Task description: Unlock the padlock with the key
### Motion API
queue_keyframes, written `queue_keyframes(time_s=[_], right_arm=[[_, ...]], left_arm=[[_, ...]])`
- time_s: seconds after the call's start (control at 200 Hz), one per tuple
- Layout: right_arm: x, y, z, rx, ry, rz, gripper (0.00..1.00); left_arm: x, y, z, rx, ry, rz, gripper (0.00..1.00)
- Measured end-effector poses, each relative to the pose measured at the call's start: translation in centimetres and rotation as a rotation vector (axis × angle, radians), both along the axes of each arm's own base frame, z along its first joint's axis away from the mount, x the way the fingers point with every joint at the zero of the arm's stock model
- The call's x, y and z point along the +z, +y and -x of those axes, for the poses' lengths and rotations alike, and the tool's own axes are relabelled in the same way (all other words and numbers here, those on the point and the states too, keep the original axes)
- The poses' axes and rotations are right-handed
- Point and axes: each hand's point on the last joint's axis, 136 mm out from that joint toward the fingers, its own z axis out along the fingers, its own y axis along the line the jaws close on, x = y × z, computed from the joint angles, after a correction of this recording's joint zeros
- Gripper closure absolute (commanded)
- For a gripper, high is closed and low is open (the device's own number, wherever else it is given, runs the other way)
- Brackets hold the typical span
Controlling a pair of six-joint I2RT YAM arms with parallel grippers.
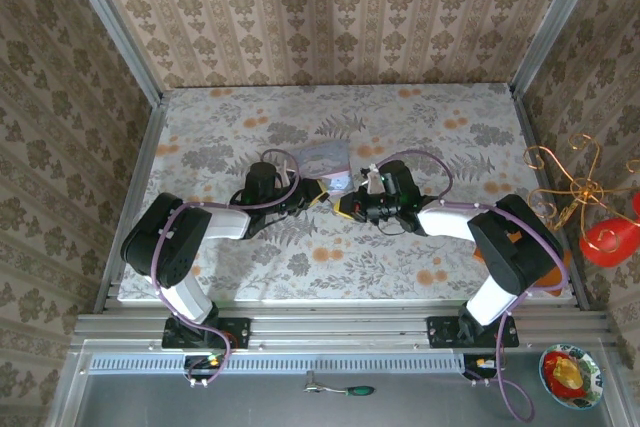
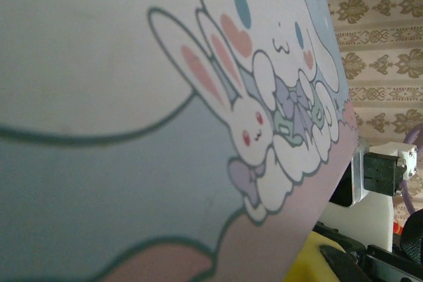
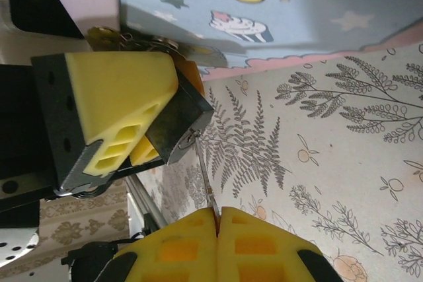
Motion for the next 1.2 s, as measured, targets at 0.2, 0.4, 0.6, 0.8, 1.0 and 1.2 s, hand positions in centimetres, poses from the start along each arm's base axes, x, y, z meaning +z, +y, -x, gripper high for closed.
queue_keyframes(time_s=[0.2,0.4,0.6,0.8,1.0,1.2], right_arm=[[0.3,0.0,-0.1,0.011,-0.002,-0.02,1.0],[0.5,-0.3,-0.4,0.011,-0.002,-0.037,1.0],[0.6,-0.3,-0.3,0.022,0.001,-0.047,1.0],[0.9,-0.2,-0.3,0.023,0.001,-0.063,1.0],[1.1,0.0,-0.2,0.031,0.002,-0.073,1.0],[1.1,0.0,-0.1,0.033,0.003,-0.074,1.0]], left_arm=[[0.5,0.0,-0.1,-0.001,0.01,0.04,0.98],[0.9,-0.1,-0.1,-0.007,0.014,0.057,0.98],[1.0,-0.2,0.0,-0.01,0.019,0.068,0.98],[1.2,-0.1,-0.2,-0.01,0.019,0.078,0.98],[1.1,0.0,-0.3,-0.009,0.025,0.084,0.98],[1.2,0.1,-0.3,-0.015,0.028,0.088,0.97]])
